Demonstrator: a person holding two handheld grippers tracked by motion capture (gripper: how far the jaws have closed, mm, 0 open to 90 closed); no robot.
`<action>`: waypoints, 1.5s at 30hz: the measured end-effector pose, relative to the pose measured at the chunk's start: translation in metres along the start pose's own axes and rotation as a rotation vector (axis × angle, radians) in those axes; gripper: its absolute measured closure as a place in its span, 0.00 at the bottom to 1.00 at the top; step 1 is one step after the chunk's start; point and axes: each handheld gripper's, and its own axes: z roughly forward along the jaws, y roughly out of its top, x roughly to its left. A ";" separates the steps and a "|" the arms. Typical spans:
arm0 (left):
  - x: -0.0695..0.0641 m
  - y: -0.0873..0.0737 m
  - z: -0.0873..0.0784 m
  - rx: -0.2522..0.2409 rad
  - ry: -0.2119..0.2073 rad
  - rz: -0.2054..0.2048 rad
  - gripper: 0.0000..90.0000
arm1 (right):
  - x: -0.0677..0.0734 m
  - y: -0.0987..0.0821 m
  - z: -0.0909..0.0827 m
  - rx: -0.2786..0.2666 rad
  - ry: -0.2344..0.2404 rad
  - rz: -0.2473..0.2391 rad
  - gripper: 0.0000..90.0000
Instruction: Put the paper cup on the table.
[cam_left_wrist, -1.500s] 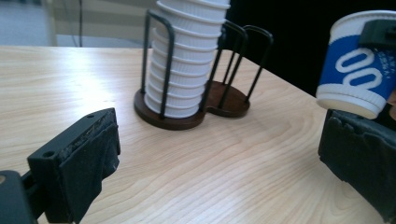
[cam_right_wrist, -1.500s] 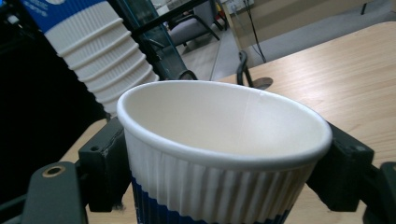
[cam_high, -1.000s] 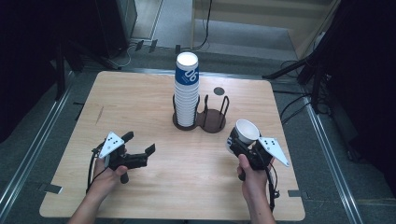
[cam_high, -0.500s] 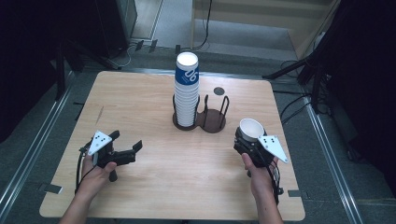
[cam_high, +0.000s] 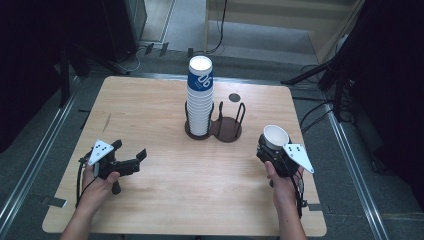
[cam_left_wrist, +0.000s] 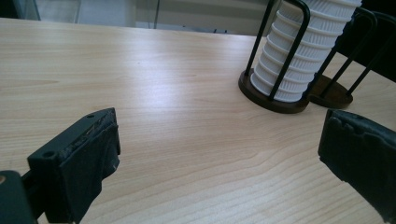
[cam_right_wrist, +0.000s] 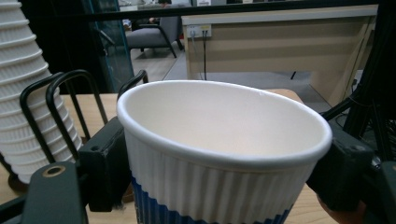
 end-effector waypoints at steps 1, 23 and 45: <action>0.000 -0.001 -0.001 0.001 0.000 0.001 0.00 | -0.001 -0.001 0.001 -0.005 -0.006 0.003 0.22; 0.013 -0.010 -0.001 0.037 0.052 -0.040 0.00 | -0.017 -0.012 0.071 -0.040 -0.085 -0.111 0.22; 0.014 -0.013 0.000 0.049 0.056 -0.040 0.00 | -0.028 -0.026 0.098 0.004 -0.161 -0.090 0.21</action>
